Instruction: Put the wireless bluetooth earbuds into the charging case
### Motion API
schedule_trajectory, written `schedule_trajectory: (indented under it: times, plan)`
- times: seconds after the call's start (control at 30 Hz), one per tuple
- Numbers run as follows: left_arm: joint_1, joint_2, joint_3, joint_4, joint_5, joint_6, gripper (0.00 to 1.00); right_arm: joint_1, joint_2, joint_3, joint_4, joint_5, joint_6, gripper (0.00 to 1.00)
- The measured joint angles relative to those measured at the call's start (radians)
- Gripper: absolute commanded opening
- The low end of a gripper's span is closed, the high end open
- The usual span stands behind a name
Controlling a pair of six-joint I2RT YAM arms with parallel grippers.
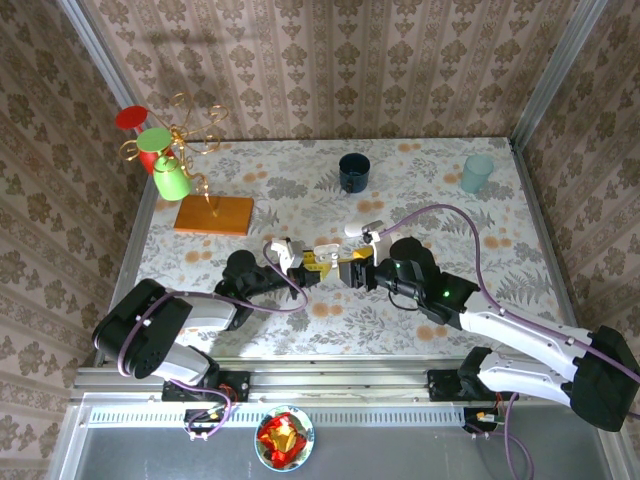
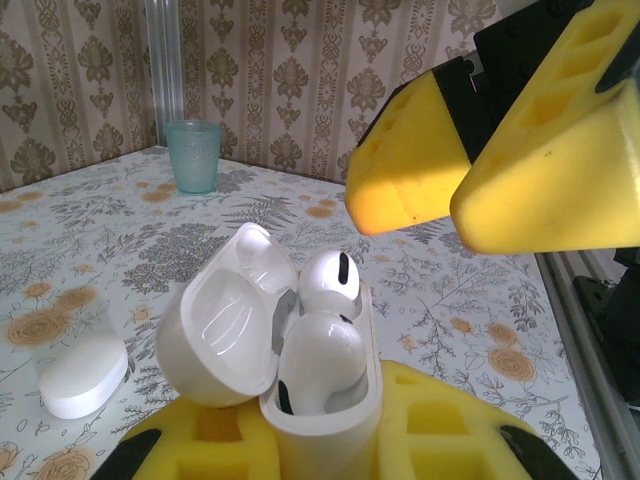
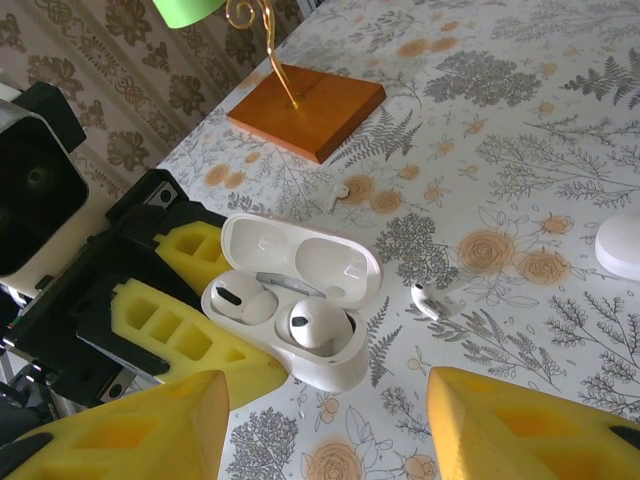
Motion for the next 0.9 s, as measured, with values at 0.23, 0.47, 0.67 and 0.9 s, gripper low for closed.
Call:
schedule_trajectory:
  times: [0.23, 0.47, 0.67, 0.9]
  plan:
    - [0.000, 0.000, 0.000, 0.000, 0.024, 0.031, 0.00, 0.000, 0.015, 0.001, 0.006, 0.000, 0.009, 0.56]
    - [-0.035, 0.000, -0.017, 0.001, -0.010, 0.170, 0.00, -0.007, 0.044, 0.065, -0.011, 0.005, 0.046, 0.58]
    - [-0.075, -0.009, -0.046, 0.001, -0.105, 0.296, 0.00, -0.008, 0.163, 0.276, -0.182, 0.035, 0.058, 0.60]
    - [-0.080, -0.057, -0.064, 0.002, -0.171, 0.352, 0.00, -0.010, 0.336, 0.494, -0.409, 0.067, 0.038, 0.61]
